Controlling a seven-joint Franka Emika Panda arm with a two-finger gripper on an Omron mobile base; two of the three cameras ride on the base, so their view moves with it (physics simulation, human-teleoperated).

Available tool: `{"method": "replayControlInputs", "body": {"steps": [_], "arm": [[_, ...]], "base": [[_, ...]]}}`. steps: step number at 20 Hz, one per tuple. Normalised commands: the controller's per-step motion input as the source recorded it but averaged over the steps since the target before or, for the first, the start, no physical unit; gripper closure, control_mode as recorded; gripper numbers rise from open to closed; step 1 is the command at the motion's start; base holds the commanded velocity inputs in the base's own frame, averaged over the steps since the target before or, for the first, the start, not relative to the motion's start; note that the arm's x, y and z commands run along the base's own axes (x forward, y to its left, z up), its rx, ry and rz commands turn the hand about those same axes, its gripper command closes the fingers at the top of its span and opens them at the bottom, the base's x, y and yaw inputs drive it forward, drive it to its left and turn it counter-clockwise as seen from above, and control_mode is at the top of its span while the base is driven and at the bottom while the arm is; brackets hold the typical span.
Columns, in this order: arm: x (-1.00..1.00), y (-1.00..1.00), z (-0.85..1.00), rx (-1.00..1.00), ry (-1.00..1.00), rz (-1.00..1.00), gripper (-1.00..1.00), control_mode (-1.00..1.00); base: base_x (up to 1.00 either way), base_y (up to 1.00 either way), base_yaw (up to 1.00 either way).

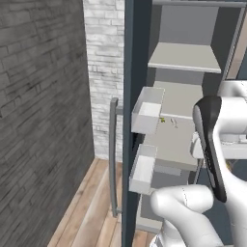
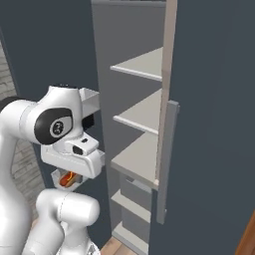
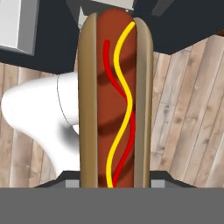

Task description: Store the hot dog in the freezer for long-term storage. Close the freezer door after placing the cooked food.

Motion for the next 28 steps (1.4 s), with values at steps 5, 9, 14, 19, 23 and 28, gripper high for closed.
{"method": "replayControlInputs", "body": {"steps": [5,9,14,19,23,28], "arm": [[0.0,0.0,0.0,0.0,0.0,0.0,1.0,1.0],[0.0,0.0,0.0,0.0,0.0,0.0,1.0,1.0],[0.0,0.0,0.0,0.0,0.0,0.0,1.0,1.0],[0.09,0.0,-0.05,0.0,-0.03,-0.03,1.0,-1.0],[0.39,0.0,-0.16,-0.02,-0.31,-0.13,1.0,-1.0],[0.56,-0.04,-0.01,-0.04,-0.34,-0.08,1.0,-1.0]], "base": [[-0.01,0.07,0.0],[0.0,-0.03,0.0],[0.0,0.0,0.0],[0.15,0.0,-0.05],[0.0,0.0,0.0],[0.0,0.0,0.0]]}}
